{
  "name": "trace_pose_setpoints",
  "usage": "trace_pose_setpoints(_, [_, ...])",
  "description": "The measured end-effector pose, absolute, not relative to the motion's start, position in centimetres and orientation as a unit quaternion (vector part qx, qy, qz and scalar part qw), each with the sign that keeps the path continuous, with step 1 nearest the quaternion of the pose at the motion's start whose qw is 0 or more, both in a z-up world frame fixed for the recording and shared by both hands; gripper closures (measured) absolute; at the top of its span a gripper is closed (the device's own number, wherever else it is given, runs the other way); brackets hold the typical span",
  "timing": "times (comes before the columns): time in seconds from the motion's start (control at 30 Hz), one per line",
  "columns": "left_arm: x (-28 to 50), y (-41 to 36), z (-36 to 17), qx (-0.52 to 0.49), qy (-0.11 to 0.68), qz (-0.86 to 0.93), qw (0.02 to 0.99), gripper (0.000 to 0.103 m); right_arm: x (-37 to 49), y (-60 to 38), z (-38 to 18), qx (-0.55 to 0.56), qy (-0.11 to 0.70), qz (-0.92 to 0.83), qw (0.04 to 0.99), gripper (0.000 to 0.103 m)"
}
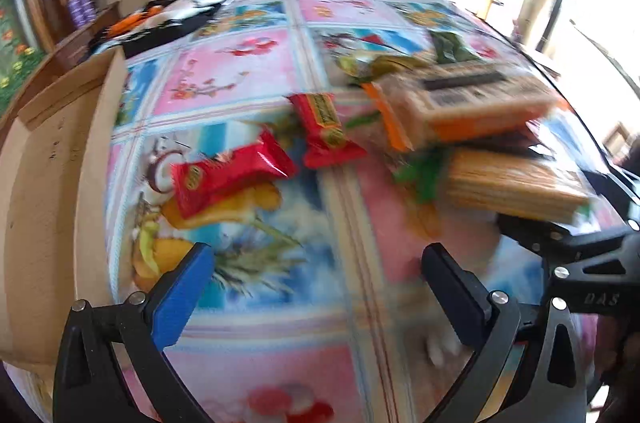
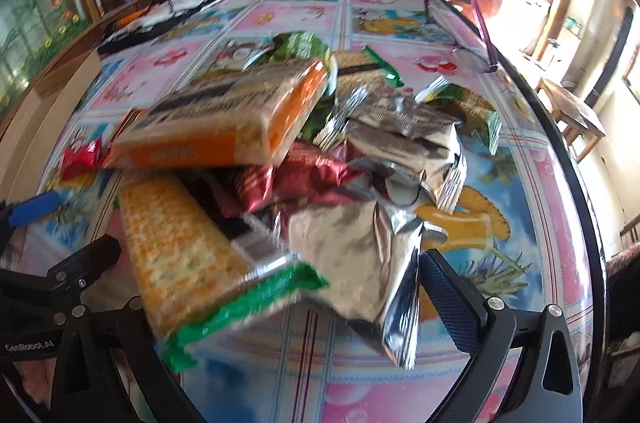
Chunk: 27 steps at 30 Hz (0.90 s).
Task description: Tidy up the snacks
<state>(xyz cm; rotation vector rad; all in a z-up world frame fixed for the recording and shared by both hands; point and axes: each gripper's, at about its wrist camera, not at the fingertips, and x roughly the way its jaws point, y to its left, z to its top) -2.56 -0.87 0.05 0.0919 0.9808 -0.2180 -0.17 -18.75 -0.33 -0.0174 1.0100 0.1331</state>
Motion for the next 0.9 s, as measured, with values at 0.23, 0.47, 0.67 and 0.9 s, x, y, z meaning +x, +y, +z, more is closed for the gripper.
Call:
trace_pose_setpoints(0.23, [-5.1,1.2,1.1,0.009,0.453,-0.137,0.881,0.003,-3.9,-20.7,0.1,0.040,0.490,0.165,0.855,0.001])
trace_pose_setpoints(0.47, [-5.9,1.7,1.2,-0.005,0.444,-0.149,0.883,0.008,-7.3,-21.4,2.9,0.051,0.449,0.230,0.862,0.011])
trace_pose_setpoints(0.67, [-6.4,2.7,1.8,-0.028,0.427,-0.149,0.891,0.016,-7.1,-17.8,4.4,-0.003,0.445,0.264,0.856,0.028])
trace_pose_setpoints(0.9, [-7.2,2.9,2.4,-0.028,0.409,-0.148,0.900,0.021,-2.0,-16.1,1.6,-0.044,0.480,0.249,0.840,0.041])
